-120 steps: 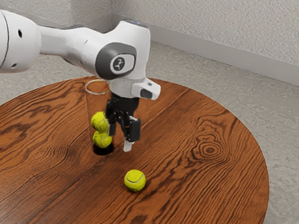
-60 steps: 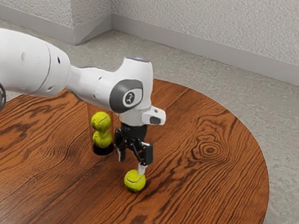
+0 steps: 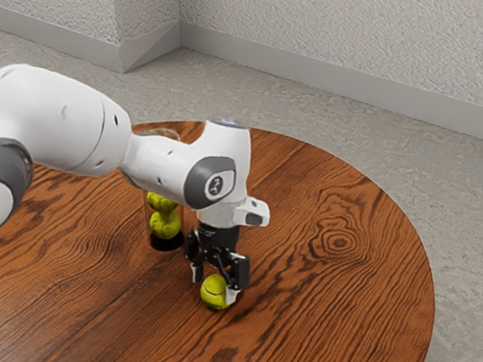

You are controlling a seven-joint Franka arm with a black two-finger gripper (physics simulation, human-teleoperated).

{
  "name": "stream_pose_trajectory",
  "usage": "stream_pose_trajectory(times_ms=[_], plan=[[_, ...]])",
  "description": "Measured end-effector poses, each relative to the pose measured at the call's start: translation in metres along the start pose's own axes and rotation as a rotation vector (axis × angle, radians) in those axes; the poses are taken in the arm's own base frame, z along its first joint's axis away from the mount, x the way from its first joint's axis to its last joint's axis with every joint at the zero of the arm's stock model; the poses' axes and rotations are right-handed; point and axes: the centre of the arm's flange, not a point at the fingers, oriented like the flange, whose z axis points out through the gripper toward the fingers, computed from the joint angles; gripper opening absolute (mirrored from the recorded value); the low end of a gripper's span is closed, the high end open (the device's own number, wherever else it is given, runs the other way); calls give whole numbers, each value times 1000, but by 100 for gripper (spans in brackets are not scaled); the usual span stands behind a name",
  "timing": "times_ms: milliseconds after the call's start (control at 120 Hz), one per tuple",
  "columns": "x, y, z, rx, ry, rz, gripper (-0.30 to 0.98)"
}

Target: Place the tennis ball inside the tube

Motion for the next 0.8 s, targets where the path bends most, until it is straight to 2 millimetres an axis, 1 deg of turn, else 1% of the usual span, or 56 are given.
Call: stream_pose_trajectory(times_ms=[192, 275, 392, 508, 575, 642, 708, 775, 800], plan=[[2, -1, 5, 4, 8, -12, 68], [2, 1, 6, 10, 9, -13, 61], [1, 3, 7, 17, 9, -22, 47], [1, 3, 7, 23, 11, -35, 41], [1, 3, 3, 25, 18, -41, 38], [-1, 6, -11, 22, 41, -43, 32], [-5, 12, -34, 21, 73, -37, 28], [-13, 19, -66, 35, 111, -21, 25], [-17, 21, -81, 45, 127, -12, 24]])
